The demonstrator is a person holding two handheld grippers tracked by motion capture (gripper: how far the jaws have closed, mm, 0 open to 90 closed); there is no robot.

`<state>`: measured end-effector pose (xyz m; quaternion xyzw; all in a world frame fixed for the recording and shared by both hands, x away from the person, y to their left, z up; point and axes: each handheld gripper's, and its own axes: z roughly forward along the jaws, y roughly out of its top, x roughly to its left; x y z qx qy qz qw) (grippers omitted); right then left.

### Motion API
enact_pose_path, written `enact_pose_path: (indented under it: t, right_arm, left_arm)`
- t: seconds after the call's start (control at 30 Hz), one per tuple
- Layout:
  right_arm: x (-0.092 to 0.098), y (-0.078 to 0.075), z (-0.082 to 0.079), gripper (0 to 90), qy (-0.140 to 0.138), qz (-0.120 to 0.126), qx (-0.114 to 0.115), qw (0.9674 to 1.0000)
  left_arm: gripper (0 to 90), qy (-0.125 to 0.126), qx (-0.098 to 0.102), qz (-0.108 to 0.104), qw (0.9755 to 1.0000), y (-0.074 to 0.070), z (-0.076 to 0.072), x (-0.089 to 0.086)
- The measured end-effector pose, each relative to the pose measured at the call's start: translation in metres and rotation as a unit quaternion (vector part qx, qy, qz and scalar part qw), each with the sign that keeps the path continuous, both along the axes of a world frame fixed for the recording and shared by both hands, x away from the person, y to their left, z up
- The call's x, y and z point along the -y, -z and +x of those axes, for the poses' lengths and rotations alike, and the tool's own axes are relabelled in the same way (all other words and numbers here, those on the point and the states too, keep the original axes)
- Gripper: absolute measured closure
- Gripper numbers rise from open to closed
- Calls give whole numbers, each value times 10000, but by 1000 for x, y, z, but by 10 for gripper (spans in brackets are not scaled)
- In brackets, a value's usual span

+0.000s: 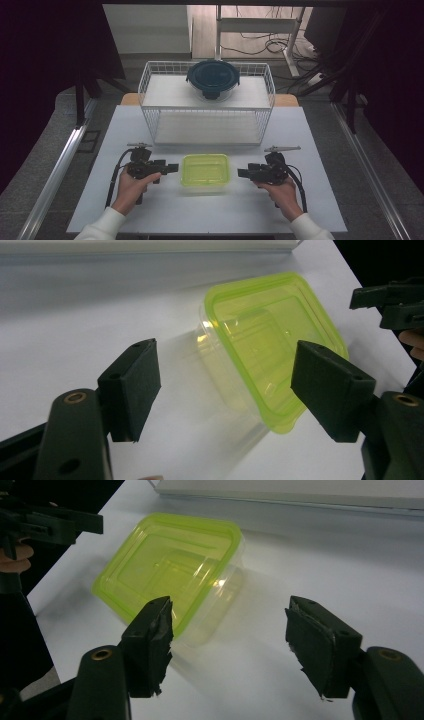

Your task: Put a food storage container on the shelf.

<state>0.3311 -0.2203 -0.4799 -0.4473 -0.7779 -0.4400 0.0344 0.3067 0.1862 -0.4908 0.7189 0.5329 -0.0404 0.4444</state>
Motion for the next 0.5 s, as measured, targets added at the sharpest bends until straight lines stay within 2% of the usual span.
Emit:
enact_pose_path:
  t: [0.13, 0.27, 0.33, 0.37, 0.47, 0.5]
  right_arm:
    - [-11, 2, 8, 377, -13, 17, -112, 9999]
    - [-24, 5, 15, 385, -83, 14, -250, 9997]
    - [-27, 6, 17, 385, -121, -43, -251, 9996]
    - [-33, 7, 21, 386, -147, -60, -288, 9995]
    - [-35, 9, 23, 389, -138, -75, -321, 9994]
    - [-36, 12, 25, 395, -116, -73, -403, 9991]
  left_arm:
    - [291, 59, -162, -91, 9998, 4, 10, 8]
    - [304, 92, -221, -142, 9996, 6, 16, 15]
    - [309, 85, -240, -169, 9995, 7, 17, 16]
    - [311, 123, -312, -180, 9993, 9, 19, 17]
    - [314, 147, -314, -143, 9993, 11, 19, 17]
    - [314, 161, -335, -190, 9991, 13, 19, 18]
